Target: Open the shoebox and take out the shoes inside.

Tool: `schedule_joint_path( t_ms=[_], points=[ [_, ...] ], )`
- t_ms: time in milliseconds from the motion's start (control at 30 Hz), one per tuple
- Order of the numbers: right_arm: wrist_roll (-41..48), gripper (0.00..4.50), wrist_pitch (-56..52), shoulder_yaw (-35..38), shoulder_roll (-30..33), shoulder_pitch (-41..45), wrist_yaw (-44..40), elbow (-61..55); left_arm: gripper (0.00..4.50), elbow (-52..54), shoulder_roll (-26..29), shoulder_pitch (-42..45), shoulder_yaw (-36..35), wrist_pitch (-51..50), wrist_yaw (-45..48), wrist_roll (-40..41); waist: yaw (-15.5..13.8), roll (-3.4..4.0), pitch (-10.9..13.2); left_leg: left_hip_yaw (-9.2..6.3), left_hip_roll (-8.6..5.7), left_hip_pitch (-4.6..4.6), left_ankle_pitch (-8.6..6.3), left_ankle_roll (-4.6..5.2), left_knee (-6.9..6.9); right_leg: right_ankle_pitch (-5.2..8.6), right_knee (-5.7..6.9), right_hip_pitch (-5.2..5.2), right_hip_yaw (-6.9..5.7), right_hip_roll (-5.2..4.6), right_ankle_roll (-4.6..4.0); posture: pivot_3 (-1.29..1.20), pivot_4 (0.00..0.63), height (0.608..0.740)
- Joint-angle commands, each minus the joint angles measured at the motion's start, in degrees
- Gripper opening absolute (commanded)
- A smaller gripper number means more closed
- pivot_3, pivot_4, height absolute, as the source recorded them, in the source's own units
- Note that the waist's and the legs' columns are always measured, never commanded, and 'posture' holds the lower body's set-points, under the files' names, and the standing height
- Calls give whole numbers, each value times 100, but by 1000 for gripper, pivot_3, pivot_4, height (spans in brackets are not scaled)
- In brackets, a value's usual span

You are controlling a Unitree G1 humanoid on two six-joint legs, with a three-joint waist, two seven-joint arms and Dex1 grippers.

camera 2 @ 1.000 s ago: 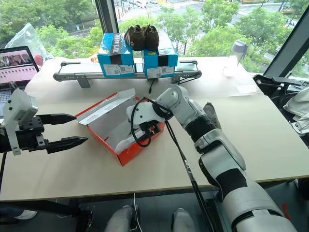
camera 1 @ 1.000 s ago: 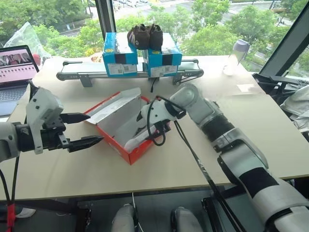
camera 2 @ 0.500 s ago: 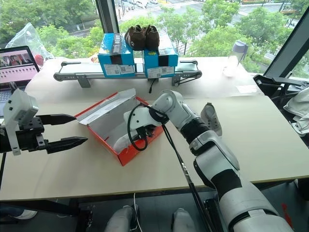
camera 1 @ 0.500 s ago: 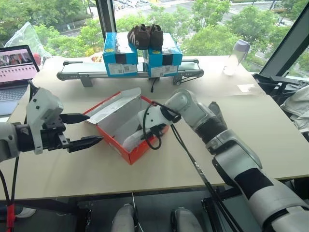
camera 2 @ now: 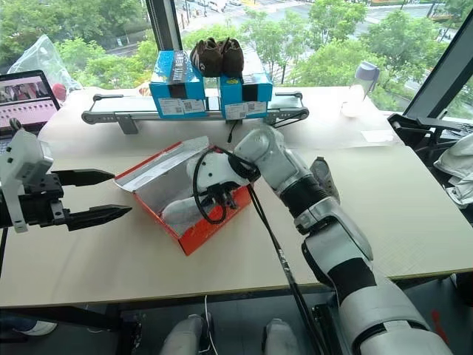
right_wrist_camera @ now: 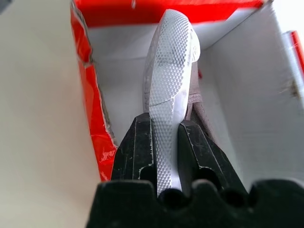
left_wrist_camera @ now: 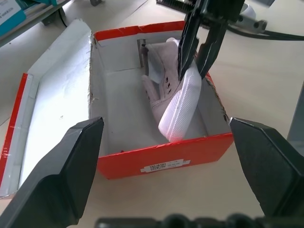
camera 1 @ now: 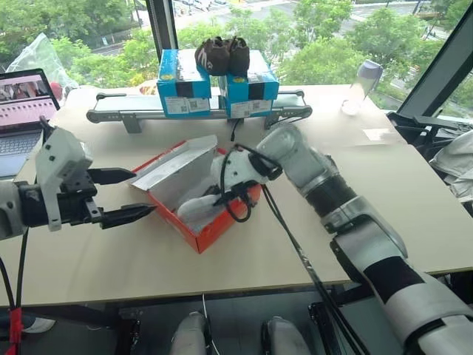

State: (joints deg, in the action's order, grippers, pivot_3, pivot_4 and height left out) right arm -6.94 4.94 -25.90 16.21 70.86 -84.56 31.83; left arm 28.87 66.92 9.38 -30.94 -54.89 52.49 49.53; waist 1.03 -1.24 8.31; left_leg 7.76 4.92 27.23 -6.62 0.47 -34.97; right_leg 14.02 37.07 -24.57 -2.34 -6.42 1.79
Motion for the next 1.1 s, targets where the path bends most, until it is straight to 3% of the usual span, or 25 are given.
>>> schedule_joint_path(
  t_ms=[33,267,433,667,733,833,900,1100],
  points=[
    [388,253,-393,483,204,530,-55,-598,4500,34,-25,197,17,158,-15,54,-2,0,0,0,0,0,0,0,0,0,0,0,0,0,0,0,150,740],
    [216,253,35,757,1057,970,150,-603,4500,-37,-77,428,351,302,180,109,-31,-1,0,0,-1,0,-1,-1,1,0,-3,-2,-1,-1,-1,0,150,740],
    [-518,253,706,800,2166,1367,1000,446,4500,-214,-160,842,852,468,300,18,-70,-2,2,3,-6,6,-1,-1,2,0,-5,-32,-1,-6,-1,0,150,740],
    [-1047,253,438,858,2869,1285,1851,1219,4500,-517,-230,1256,1318,641,396,-135,76,-1,4,13,-3,5,2,-4,10,3,4,-22,13,-2,-7,0,150,740],
    [-929,253,-415,1115,2879,1157,2172,1458,4500,-577,-244,1338,1434,687,405,-191,107,-1,4,12,-2,5,3,-4,8,3,6,-21,13,-1,-7,0,150,740],
    [-97,253,-2851,2165,2551,1094,2944,1743,4500,-600,-250,1367,1506,722,430,-242,122,-1,5,10,-2,3,4,-3,2,3,6,-13,13,-1,-5,0,150,740],
    [-42,253,-3948,2464,2499,899,3385,1478,4500,-586,-255,1338,1506,726,453,-259,109,-2,5,4,-2,0,4,-2,1,2,6,-1,11,0,-6,0,150,740],
    [-316,253,-5408,2461,2547,409,4318,641,4500,-576,-279,1342,1539,700,439,-297,90,7,10,0,-6,0,1,3,0,2,3,3,7,-3,-4,0,150,740]
  ],
)
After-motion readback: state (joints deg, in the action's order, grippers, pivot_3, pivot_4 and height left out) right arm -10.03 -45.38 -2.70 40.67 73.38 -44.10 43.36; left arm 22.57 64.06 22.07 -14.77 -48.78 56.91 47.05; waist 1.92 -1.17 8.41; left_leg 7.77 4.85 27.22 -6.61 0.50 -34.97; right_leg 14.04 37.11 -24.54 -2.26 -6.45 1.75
